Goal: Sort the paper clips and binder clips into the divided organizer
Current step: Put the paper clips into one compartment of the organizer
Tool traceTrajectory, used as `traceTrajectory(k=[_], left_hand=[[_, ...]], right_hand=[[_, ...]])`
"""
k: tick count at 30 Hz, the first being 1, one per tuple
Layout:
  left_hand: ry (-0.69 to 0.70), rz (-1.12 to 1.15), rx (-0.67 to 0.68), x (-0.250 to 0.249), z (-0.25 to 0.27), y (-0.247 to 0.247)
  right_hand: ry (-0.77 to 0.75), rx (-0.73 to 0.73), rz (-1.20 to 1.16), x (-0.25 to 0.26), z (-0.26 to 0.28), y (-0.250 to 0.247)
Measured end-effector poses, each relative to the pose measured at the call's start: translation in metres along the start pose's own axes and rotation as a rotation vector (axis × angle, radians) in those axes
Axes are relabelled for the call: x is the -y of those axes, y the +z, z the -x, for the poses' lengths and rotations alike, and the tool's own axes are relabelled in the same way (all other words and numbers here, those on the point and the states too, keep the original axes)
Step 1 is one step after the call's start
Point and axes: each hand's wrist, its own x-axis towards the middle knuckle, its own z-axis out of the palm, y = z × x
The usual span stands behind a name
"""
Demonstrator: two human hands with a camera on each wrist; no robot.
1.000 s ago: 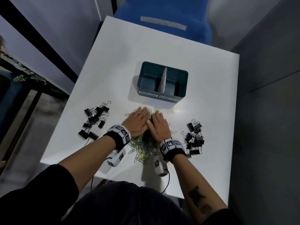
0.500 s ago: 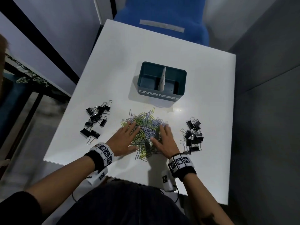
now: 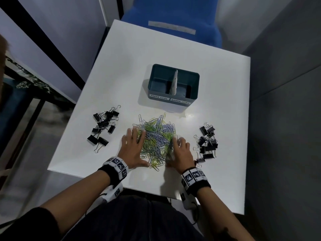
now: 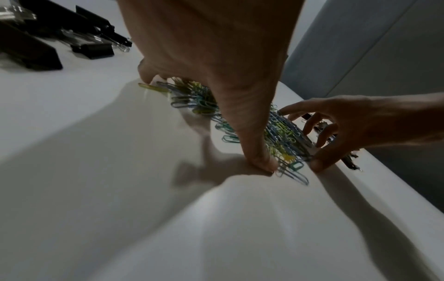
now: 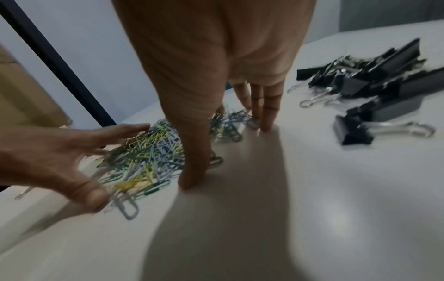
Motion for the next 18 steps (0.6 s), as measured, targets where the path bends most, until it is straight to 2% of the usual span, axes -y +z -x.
traceTrajectory(k=[3,7,11,14,18], left_hand=[[0.07,0.079,-0.019,-0.013,-0.009,-0.005],[0.162,0.11,-0.02,-0.016,-0.013,-0.02],[0.281,-0.017,-0.156,-0.01,0.001,-0.03],[0.465,-0.108,-0.183,-0.019,0.013,-0.017],[0.9,-0.362,-0.134,-0.038,0.022,0.007]], right_hand=[[0.038,-0.054,-0.151,0.02,-0.007,-0.002],[0.031,-0.036,-0.413,0.03,-0.015,-0.015],[0.11,-0.049,-0.36,0.009,-0.009,-0.031],[0.176,-0.082,-0.267,-0.011,0.001,-0.029],[0.183,-0.096,-0.236,-0.01,0.004,-0.019]])
